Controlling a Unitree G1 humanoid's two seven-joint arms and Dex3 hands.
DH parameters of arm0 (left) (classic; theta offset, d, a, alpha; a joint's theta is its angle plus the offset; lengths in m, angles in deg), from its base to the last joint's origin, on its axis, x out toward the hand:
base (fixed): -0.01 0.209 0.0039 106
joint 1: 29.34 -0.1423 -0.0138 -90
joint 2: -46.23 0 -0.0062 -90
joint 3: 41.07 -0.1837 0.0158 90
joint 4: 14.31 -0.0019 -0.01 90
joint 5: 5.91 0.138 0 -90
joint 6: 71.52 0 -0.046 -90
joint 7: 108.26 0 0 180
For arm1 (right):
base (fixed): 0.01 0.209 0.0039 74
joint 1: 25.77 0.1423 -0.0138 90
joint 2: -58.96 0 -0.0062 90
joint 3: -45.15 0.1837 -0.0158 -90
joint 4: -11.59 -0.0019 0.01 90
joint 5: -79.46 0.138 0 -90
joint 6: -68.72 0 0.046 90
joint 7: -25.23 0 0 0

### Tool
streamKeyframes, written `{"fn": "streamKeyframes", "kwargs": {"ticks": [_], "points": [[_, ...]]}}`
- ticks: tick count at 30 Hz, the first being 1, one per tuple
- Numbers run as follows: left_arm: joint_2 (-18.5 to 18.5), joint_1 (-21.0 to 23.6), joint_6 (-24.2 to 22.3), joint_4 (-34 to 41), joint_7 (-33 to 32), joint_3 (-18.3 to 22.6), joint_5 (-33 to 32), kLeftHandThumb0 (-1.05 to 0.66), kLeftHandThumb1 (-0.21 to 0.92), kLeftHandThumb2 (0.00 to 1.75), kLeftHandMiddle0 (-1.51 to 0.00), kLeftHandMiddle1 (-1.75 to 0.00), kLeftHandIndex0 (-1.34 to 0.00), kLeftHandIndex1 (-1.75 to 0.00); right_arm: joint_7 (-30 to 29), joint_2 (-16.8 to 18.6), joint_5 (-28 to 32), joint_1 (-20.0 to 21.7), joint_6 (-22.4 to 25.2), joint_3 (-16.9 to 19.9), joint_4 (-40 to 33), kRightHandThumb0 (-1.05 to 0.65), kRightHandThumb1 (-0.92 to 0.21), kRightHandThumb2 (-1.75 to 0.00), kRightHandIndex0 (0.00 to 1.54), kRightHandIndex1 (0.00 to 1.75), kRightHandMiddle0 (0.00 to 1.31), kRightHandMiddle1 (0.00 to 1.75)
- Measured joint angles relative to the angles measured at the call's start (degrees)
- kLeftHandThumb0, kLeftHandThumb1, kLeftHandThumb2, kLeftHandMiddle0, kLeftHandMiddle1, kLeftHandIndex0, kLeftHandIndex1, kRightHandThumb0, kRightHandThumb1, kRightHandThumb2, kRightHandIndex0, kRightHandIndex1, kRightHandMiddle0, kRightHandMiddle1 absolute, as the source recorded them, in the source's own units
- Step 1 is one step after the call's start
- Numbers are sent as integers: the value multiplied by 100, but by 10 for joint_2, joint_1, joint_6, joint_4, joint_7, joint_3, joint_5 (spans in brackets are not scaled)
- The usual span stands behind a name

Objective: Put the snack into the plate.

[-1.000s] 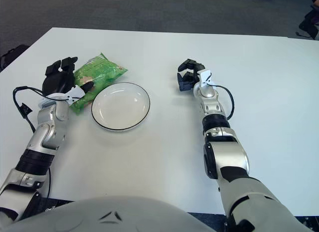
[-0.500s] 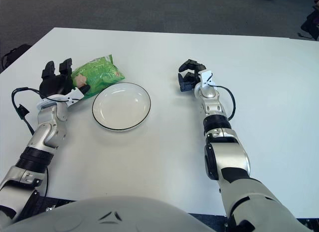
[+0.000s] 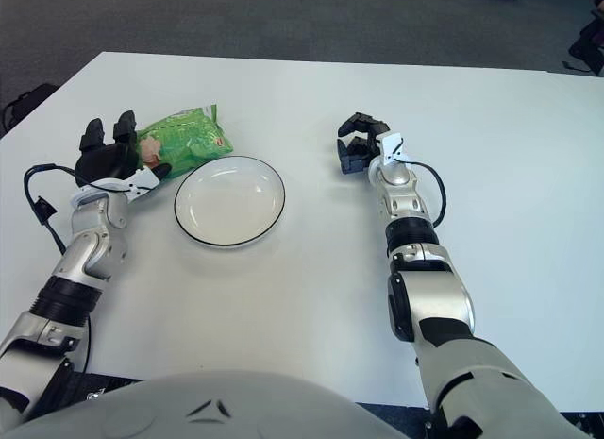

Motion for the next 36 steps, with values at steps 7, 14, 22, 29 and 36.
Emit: {"fn": "streamKeyframes", "kwargs": {"ticks": [7, 14, 22, 29, 36], "points": [[-6, -14, 4, 22, 38, 3, -25, -105, 92, 58, 0, 0, 0, -17, 0, 0, 0, -1, 8, 0, -7, -1, -5, -156, 79, 175, 70, 154], [-33, -17, 52, 14, 109, 7, -89, -105, 92, 63, 0, 0, 0, -17, 0, 0, 0, -4, 17, 0, -15, -1, -6, -155, 79, 175, 70, 153], [-84, 44, 194, -123, 128, 10, -163, -105, 92, 66, -1, -1, 0, -38, -2, -1, 0, -12, 19, 0, -25, -1, -7, -154, 78, 175, 70, 153], [-112, 101, 294, -228, 134, -3, -182, -105, 92, 66, -8, -4, 0, -54, -2, -3, 0, -12, 23, 1, -32, -1, -7, -154, 78, 175, 70, 152], [-116, 173, 371, -364, 105, -21, -181, -104, 92, 63, -15, -8, 0, -64, 0, -2, 0, -13, 23, 1, -35, -1, -6, -154, 79, 175, 70, 153]]}}
